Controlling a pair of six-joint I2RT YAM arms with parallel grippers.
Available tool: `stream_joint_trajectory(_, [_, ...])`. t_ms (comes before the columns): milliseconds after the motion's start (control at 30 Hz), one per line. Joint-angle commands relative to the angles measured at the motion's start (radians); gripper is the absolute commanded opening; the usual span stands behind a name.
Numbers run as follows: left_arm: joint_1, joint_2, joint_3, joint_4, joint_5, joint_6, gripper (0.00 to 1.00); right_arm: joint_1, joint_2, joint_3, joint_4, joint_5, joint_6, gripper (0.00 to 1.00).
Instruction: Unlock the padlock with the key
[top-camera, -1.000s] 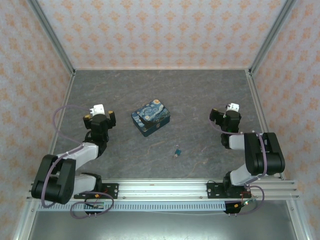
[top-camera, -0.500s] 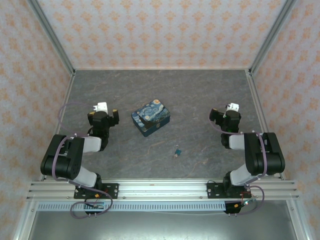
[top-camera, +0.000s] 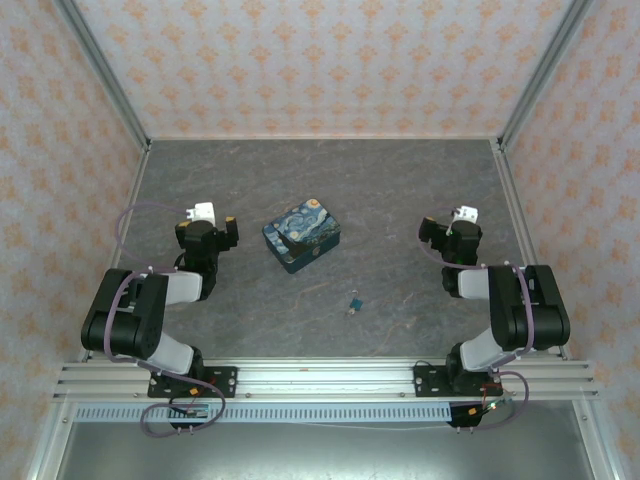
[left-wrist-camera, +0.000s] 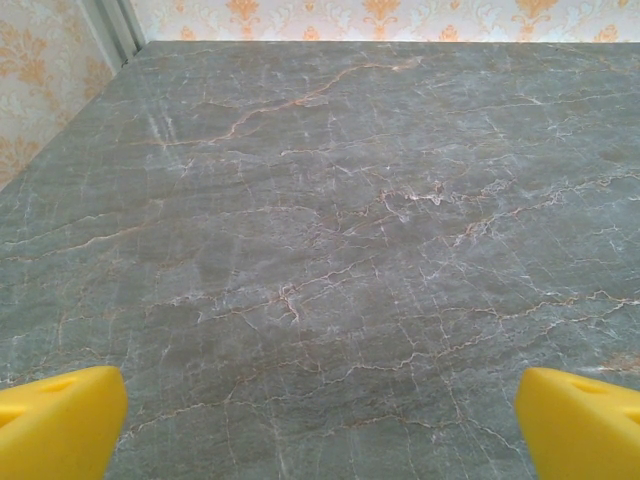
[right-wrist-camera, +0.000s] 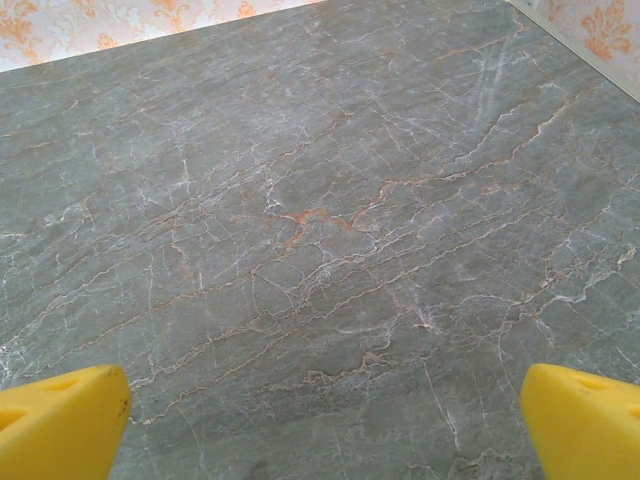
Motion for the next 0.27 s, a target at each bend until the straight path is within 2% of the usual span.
stream_joint_trajectory(0, [0.006,0.001,0.016,-0.003,0.001,-0.001,1.00,0.001,0.001,0.016,0.018,0.004,-0.014,0.99])
stream_joint_trajectory(233, [0.007,0.001,0.016,-0.003,0.002,-0.001,1.00,0.002,0.000,0.017,0.017,0.006,-0.014,0.99])
